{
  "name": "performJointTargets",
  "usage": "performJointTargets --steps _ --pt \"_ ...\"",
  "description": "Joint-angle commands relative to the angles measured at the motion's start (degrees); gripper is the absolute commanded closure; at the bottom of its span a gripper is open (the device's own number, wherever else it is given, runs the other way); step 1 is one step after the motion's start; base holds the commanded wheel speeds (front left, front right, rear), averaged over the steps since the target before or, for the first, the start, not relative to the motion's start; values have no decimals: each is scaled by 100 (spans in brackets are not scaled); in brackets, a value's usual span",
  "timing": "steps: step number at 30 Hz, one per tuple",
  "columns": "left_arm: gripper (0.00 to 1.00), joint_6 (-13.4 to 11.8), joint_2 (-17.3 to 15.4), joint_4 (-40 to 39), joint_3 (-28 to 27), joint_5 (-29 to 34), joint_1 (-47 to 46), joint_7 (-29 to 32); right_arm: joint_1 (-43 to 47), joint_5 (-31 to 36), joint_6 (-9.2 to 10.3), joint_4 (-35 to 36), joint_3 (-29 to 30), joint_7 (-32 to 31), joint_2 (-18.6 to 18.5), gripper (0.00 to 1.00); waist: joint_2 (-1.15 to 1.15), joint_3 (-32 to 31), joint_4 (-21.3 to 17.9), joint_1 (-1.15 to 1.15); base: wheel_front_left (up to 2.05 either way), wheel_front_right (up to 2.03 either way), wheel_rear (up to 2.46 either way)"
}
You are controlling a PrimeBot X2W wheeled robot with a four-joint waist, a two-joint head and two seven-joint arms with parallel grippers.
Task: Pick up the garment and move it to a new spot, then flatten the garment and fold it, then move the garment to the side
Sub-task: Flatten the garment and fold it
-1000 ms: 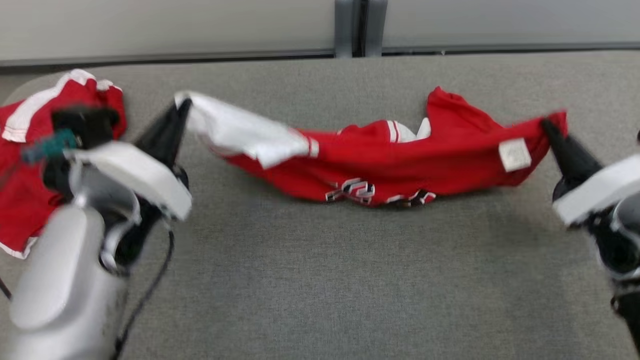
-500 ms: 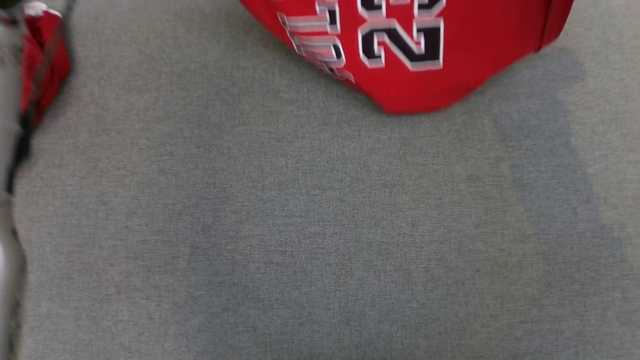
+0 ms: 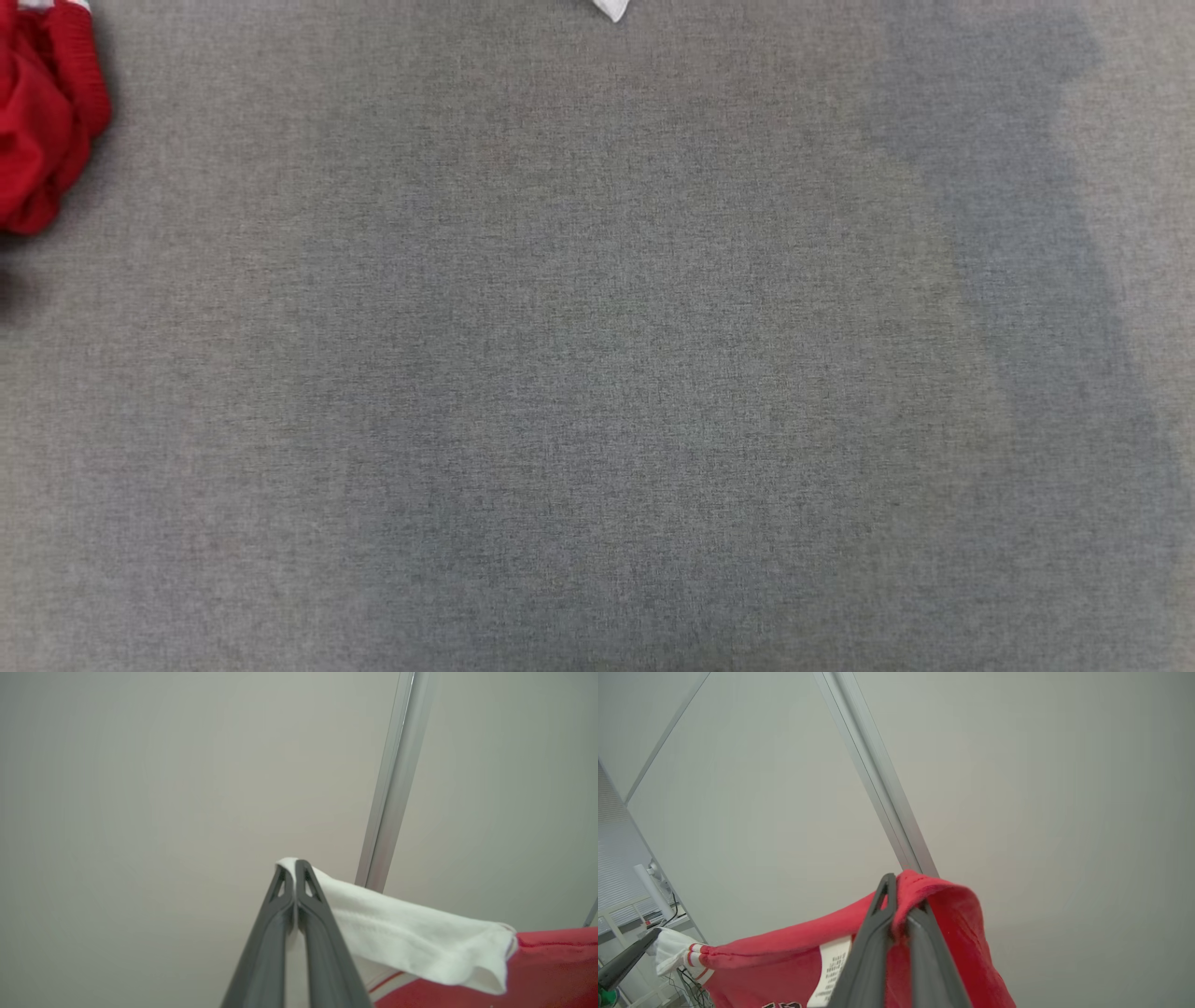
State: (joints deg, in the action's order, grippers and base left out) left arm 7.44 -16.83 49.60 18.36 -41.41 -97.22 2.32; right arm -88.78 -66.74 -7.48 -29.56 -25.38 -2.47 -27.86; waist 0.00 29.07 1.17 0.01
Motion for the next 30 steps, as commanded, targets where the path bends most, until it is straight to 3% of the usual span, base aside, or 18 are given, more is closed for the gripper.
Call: performJointTargets --steps 1,9,18,30 --pt "100 2 -60 40 50 -105 -62 -15 -13 -71 -3 -36 -92 16 -59 100 0 -32 10 -1 0 0 0" --pt "100 3 -318 102 855 -586 673 383 834 -518 -2 -43 -901 -69 -296 100 0 -301 2 -1 0 0 0" --pt "100 3 -918 -667 1864 -1542 2571 1813 2546 -1277 -3 493 -1854 -174 -582 100 0 -1105 -26 -1 0 0 0" --pt "100 -99 -2054 -2635 2472 -2956 4920 3944 3901 -2050 -3 1308 -2968 -1575 -1287 100 0 -2108 -123 -1 0 0 0"
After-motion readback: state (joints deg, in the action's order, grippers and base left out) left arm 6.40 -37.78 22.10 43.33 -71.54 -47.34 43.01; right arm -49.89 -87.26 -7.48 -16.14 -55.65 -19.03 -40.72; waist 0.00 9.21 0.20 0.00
